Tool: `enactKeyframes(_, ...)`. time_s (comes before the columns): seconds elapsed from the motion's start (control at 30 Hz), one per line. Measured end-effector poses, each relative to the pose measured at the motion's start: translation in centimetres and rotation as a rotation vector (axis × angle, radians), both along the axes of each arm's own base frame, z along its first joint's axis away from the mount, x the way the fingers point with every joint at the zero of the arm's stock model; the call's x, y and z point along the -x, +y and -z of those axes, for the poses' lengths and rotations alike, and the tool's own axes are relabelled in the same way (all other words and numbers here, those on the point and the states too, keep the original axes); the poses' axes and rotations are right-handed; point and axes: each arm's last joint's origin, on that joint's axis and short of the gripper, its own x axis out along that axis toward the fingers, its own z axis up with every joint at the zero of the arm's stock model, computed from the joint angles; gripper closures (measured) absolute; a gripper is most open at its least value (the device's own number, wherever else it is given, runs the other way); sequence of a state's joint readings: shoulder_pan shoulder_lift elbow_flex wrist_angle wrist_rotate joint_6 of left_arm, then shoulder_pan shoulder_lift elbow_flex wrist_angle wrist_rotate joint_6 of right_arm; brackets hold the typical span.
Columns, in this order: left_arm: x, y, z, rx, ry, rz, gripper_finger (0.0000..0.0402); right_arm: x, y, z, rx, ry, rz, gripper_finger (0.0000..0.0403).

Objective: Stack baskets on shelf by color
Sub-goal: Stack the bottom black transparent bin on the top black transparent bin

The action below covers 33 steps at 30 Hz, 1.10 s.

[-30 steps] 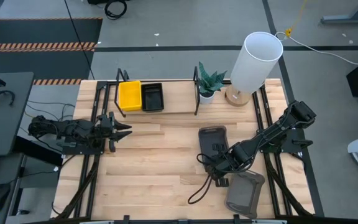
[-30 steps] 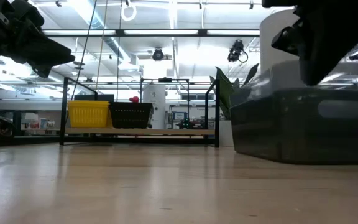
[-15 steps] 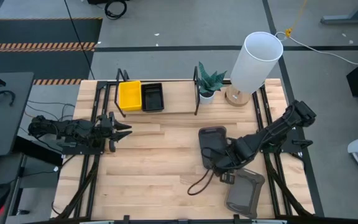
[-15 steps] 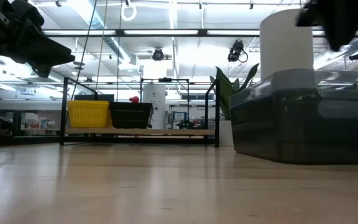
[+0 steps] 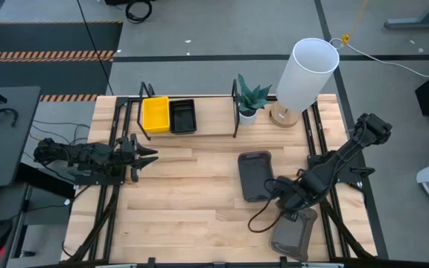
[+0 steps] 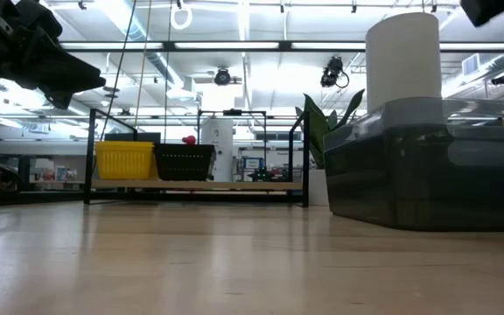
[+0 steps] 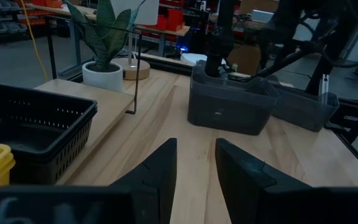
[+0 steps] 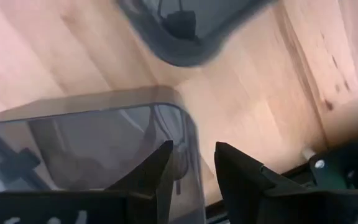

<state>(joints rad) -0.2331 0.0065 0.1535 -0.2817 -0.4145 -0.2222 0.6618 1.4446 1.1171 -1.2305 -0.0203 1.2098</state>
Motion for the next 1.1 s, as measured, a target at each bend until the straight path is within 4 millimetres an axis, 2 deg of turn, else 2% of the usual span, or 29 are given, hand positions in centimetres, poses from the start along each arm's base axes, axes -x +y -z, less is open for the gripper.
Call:
enactKeyframes(0.1,0.0,0.0,0.0,0.000,-0.001,0.000,0.0285,1.1,-0.5,1.2,-0.013,-0.011,0.063,0.0279)
enactKeyframes(0.23,0.0,0.0,0.0,0.000,0.000,0.000,0.0285,1.6,-0.7,3.1,-0.092,-0.022,0.100,0.0275)
enactKeyframes(0.37,0.0,0.0,0.0,0.000,0.000,0.000,0.0285,1.6,-0.5,4.5,-0.150,-0.030,0.084,0.0272)
enactKeyframes(0.6,0.0,0.0,0.0,0.000,0.000,0.000,0.0285,1.7,-0.6,6.2,-0.121,0.026,-0.012,0.0282)
enactKeyframes(0.73,0.0,0.0,0.0,0.000,0.000,0.000,0.0285,1.7,-0.6,6.8,-0.101,0.045,-0.073,0.0310)
enactKeyframes(0.93,0.0,0.0,0.0,0.000,0.000,0.000,0.0285,1.7,-0.5,6.9,-0.104,0.057,-0.103,0.0391)
enactKeyframes(1.1,0.0,0.0,0.0,0.000,0.000,0.000,0.0285,1.9,-0.6,6.0,-0.133,0.048,-0.109,0.0390)
